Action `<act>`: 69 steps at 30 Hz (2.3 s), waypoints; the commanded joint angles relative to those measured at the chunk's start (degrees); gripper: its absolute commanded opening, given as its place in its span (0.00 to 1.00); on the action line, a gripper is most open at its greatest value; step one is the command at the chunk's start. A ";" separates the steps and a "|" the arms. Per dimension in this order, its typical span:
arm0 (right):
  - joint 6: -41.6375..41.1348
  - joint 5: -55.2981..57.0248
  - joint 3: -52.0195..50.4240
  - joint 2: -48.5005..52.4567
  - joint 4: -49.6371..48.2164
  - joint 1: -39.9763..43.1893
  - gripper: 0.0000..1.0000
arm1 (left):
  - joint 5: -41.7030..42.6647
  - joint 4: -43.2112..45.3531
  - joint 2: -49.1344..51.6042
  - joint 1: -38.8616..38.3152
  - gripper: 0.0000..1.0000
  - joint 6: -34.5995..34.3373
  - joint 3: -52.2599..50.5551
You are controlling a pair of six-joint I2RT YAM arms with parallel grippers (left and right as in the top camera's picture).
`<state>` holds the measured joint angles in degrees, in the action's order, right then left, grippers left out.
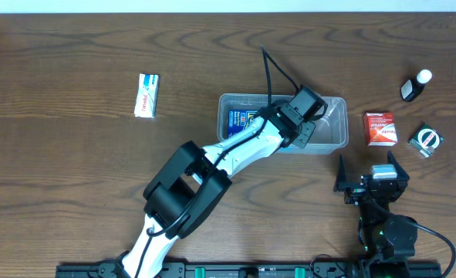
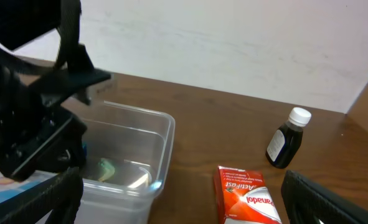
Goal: Pack container
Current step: 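Lower the blue box into the container and open the left gripper, then withdraw the left gripper and move it toward the white Panadol box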
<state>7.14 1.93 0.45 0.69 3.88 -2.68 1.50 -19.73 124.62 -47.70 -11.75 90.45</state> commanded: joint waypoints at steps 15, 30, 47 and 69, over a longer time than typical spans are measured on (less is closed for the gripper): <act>0.22 -0.04 -0.09 -0.31 0.22 0.46 0.99 | -2.73 -4.85 2.03 3.08 0.06 3.19 1.60; 0.22 -0.04 -0.09 -0.31 0.22 0.46 0.99 | -5.70 -22.49 -4.59 3.17 0.06 1.38 17.31; 0.22 -0.04 -0.09 -0.31 0.22 0.46 0.99 | -20.17 -44.96 -21.27 30.16 0.30 -3.19 19.06; 0.22 -0.04 -0.09 -0.31 0.24 0.46 0.99 | -5.33 -35.54 -6.19 45.57 0.98 12.61 15.67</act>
<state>7.14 1.91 0.45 0.69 3.90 -2.68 -5.74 -55.48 115.90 -2.57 -3.75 106.89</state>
